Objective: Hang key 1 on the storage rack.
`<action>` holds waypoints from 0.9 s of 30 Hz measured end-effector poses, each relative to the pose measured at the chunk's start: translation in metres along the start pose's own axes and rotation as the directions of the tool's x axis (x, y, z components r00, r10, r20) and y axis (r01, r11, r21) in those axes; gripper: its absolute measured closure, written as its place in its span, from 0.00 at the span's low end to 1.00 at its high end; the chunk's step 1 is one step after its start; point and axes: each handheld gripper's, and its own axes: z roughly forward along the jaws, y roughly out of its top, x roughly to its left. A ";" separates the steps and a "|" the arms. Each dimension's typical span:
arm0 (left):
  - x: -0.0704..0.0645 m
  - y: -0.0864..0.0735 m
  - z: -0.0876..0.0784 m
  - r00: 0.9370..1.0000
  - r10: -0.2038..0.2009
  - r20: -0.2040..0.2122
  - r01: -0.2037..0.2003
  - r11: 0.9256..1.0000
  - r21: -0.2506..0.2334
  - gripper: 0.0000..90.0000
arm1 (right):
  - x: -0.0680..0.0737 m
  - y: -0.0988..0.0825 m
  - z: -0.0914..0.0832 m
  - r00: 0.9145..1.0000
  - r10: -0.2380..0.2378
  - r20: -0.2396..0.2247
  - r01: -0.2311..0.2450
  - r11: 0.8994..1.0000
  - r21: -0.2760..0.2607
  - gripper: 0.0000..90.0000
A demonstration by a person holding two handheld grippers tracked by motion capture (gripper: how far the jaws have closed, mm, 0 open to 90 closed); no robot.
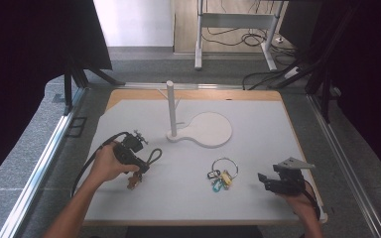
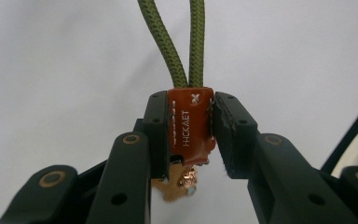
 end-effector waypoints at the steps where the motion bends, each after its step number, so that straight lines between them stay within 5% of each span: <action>1: 0.001 -0.001 -0.004 1.000 -0.003 0.005 0.003 1.000 -0.010 0.75 | 0.000 0.000 0.000 1.000 0.000 -0.001 0.000 1.000 -0.001 0.33; 27: 0.010 0.010 -0.053 0.998 0.044 0.043 -0.039 0.992 -0.122 0.75 | 0.000 -0.001 0.001 1.000 -0.003 0.001 0.003 1.000 0.006 0.33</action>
